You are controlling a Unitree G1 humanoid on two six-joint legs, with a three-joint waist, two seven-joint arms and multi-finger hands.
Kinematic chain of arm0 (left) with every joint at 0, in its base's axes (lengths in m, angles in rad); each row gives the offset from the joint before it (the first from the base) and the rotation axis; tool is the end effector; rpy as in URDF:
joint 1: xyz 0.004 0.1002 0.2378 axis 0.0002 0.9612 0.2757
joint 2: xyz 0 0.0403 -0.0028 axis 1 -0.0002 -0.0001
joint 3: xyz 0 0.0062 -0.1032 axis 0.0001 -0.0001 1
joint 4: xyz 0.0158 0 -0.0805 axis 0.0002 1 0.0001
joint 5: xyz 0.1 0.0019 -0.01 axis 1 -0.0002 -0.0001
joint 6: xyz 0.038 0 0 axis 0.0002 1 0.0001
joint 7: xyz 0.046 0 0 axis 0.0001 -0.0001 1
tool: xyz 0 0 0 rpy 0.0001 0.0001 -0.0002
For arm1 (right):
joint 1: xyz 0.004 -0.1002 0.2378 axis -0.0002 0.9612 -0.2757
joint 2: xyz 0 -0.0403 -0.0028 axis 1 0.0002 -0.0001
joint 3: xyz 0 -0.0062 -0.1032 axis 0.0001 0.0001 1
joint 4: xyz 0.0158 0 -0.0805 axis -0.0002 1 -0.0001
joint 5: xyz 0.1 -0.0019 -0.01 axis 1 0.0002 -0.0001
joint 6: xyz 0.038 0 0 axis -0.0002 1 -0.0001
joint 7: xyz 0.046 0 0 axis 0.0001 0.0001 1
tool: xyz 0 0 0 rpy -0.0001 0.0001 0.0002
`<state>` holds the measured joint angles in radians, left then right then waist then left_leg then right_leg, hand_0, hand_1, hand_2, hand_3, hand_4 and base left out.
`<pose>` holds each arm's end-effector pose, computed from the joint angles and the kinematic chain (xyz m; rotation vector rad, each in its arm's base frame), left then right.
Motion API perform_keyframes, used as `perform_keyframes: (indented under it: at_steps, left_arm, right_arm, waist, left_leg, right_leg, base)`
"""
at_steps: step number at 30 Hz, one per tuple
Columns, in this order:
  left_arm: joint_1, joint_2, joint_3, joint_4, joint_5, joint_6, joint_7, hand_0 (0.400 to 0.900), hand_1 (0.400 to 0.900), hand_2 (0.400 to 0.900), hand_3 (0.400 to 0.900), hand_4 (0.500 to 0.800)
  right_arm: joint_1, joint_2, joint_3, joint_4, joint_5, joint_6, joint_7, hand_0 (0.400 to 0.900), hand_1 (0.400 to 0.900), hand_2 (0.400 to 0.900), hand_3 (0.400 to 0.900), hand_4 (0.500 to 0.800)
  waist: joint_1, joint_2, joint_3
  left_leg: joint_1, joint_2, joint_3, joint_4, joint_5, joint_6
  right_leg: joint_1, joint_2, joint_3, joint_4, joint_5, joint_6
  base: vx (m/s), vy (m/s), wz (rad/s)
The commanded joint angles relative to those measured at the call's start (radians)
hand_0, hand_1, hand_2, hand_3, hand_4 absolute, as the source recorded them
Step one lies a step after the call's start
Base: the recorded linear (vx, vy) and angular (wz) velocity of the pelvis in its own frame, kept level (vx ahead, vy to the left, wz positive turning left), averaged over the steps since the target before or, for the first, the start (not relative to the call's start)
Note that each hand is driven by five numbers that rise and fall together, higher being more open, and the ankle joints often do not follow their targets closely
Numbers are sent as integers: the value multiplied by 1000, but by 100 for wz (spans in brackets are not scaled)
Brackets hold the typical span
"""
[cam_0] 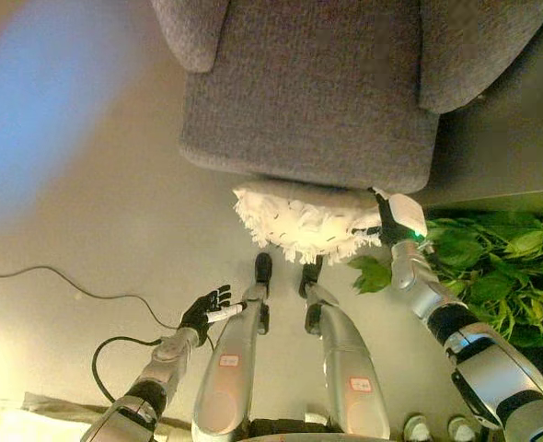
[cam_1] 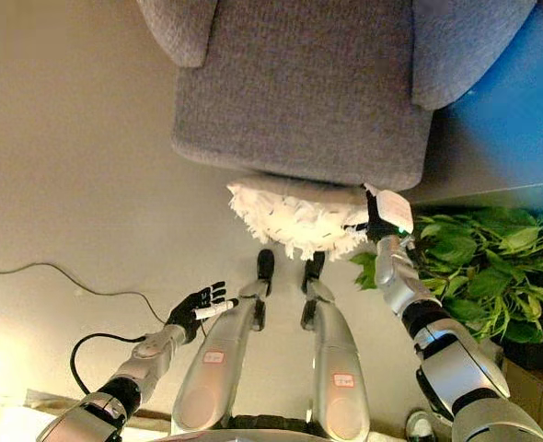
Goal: Pick up the pillow and put it on the sofa.
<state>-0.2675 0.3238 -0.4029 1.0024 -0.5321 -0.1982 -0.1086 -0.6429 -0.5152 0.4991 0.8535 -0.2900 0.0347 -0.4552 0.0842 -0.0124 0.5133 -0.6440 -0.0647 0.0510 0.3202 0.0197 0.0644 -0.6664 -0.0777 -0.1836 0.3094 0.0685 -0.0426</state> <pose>0.1999 0.2069 -0.0577 0.0093 0.5953 -0.1006 0.3029 -0.2190 0.0538 -1.1181 0.0535 -0.2080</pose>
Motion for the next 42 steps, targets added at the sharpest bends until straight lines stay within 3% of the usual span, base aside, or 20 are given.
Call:
perform_keyframes:
  at_steps: [1,12,21,22,23,29,30,31,32,42]
  left_arm:
    - [74,24,3,-83,-66,-35,1,900,900,900,900,800]
    - [84,23,-23,-197,-158,-89,22,900,900,900,900,800]
    - [100,31,-44,-237,-168,-93,34,900,900,900,900,800]
    - [110,28,-46,-236,-167,-107,36,900,900,900,900,800]
    - [110,29,-46,-240,-169,-108,39,900,900,900,900,800]
    - [114,24,-51,-246,-179,-121,42,900,900,900,900,800]
    - [105,24,-47,-245,-179,-123,40,900,900,900,900,800]
    - [114,23,-51,-239,-180,-128,37,900,900,900,900,800]
    - [106,23,-47,-237,-181,-132,34,900,900,900,900,800]
    - [108,23,-37,-232,-180,-140,39,900,900,900,900,800]
  right_arm:
    - [-38,-127,3,-88,22,-2,-65,900,900,900,900,800]
    - [-149,-191,63,-77,-26,29,-34,900,900,900,900,800]
    - [-214,-203,89,-24,3,34,-32,900,900,900,900,800]
    - [-225,-203,90,-12,-1,21,-35,482,482,482,482,549]
    - [-229,-201,89,-9,-5,16,-36,400,400,400,400,500]
    - [-222,-199,86,4,0,-8,-52,400,400,400,400,500]
    - [-232,-203,85,1,1,-7,-51,400,400,400,400,500]
    - [-224,-199,87,3,1,-9,-55,400,400,400,400,500]
    - [-237,-202,86,4,4,-9,-53,400,400,400,400,500]
    - [-231,-207,74,-28,45,-48,-53,400,400,400,400,500]
  waist:
    - [-2,48,7]
    - [1,107,7]
    - [10,136,7]
    - [12,140,7]
    - [12,141,7]
    - [11,145,7]
    - [12,146,7]
    - [11,146,7]
    - [12,147,7]
    - [7,127,7]
  left_leg:
    - [-67,-25,-22,78,-42,-12]
    - [-318,-19,-28,200,-39,-14]
    - [-399,-19,-35,273,-75,-26]
    - [-400,-20,-39,275,-77,-26]
    - [-400,-20,-40,274,-77,-27]
    - [-382,-22,-41,255,-68,-30]
    - [-396,-21,-38,235,-30,-26]
    - [-375,-22,-41,251,-68,-31]
    - [-389,-21,-38,231,-29,-27]
    - [-297,-17,-41,182,-33,-31]
  right_leg:
    - [-45,-4,26,95,-68,66]
    - [-308,-16,65,240,-74,46]
    - [-388,-10,84,353,-135,39]
    - [-390,-5,87,361,-141,37]
    - [-390,-4,85,362,-142,37]
    - [-371,3,78,344,-138,36]
    - [-383,3,68,319,-102,28]
    - [-365,4,73,338,-138,35]
    - [-377,4,64,313,-100,27]
    - [-290,25,59,247,-95,29]
  base:
    - [-25,37,12]
    - [-9,23,8]
    - [27,-11,5]
    - [0,0,0]
    - [7,-1,-4]
    - [-15,5,-2]
    - [-15,0,-4]
    - [-100,8,-4]
    - [-22,-5,-3]
    - [-35,0,-5]
